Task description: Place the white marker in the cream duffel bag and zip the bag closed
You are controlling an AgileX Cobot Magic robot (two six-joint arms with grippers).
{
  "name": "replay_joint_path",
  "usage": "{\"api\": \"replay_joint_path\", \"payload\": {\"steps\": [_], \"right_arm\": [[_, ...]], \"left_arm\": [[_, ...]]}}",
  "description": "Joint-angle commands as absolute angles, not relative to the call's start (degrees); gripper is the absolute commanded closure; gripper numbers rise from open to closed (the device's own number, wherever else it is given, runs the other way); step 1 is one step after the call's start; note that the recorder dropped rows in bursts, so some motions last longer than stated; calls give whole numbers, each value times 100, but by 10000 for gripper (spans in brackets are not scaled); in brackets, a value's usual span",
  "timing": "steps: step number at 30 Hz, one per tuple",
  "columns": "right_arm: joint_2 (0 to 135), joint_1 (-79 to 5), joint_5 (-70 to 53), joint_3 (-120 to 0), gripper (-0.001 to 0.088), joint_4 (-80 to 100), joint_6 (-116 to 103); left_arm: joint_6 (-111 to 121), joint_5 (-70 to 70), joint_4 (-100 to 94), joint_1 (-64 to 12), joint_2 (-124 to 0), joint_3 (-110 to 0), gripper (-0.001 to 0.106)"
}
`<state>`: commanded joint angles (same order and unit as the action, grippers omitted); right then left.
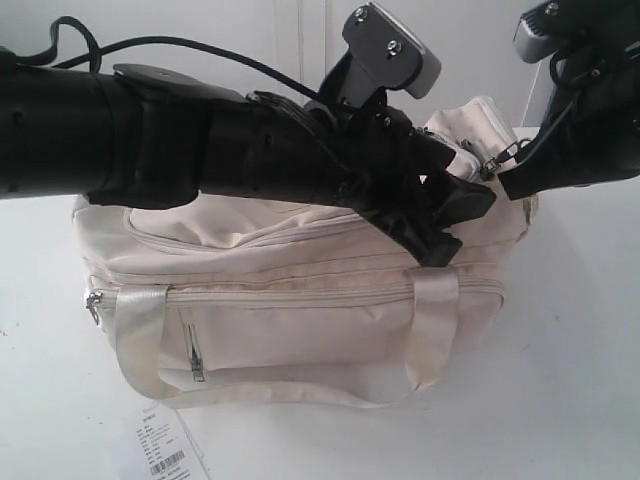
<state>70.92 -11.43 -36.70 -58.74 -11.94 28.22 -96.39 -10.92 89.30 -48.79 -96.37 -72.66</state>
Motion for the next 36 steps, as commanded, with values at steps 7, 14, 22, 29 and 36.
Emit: {"api": "replay_joint_path", "payload": {"steps": [7, 14, 22, 29, 36], "right_arm": [[7092, -1143, -3670, -5874, 868, -1194, 2822], [7092, -1143, -3670, -5874, 868, -1194, 2822], [7092, -1143, -3670, -5874, 868, -1194, 2822], [7091, -1143, -3544, -5874, 868, -1194, 2822], [7142, -1143, -3036, -5874, 868, -1182, 2825]], "left_arm": [[-9639, -664, 8890, -4879, -9839, -7266, 480], [-9639, -563, 8890, -4879, -9865, -7266, 705], [-9598, -522, 8908, -4879, -9865, -7266, 1053], [-9598, -464, 8908, -4879, -9865, -7266, 1053], [-9471, -490, 8908, -4879, -9865, -7266, 1053]]}}
